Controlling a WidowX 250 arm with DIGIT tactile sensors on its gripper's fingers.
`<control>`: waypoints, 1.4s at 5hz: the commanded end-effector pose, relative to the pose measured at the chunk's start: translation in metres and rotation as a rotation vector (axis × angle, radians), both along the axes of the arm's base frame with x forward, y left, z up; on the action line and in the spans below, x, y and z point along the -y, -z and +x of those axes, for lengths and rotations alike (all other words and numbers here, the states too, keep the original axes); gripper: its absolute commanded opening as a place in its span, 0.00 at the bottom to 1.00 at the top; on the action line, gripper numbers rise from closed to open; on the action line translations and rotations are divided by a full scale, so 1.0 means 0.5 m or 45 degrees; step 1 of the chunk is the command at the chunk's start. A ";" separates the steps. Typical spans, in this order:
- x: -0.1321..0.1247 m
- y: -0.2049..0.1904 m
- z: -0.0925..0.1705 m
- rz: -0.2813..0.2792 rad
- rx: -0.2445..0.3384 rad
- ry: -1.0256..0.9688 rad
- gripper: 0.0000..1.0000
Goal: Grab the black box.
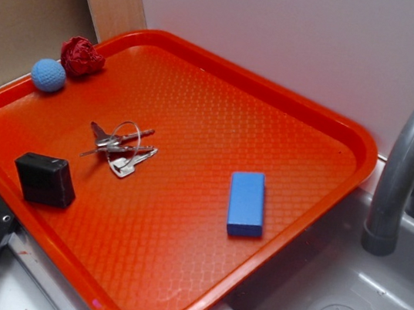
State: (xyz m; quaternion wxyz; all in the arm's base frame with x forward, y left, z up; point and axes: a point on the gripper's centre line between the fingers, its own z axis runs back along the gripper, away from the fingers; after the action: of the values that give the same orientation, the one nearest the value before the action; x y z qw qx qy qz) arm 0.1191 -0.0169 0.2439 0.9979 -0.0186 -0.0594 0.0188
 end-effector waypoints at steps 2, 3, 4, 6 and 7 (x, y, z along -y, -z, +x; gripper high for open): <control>-0.031 0.082 0.003 -0.080 -0.014 0.207 1.00; -0.059 0.149 0.013 -0.132 -0.038 0.270 1.00; -0.054 0.214 0.030 -0.221 -0.075 0.468 1.00; -0.022 0.349 0.085 -0.125 -0.185 0.638 1.00; -0.021 0.396 0.087 -0.110 -0.164 0.693 1.00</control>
State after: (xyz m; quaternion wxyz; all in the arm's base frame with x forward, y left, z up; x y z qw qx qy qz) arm 0.1606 -0.0041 0.0428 0.9671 -0.0780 0.0218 -0.2411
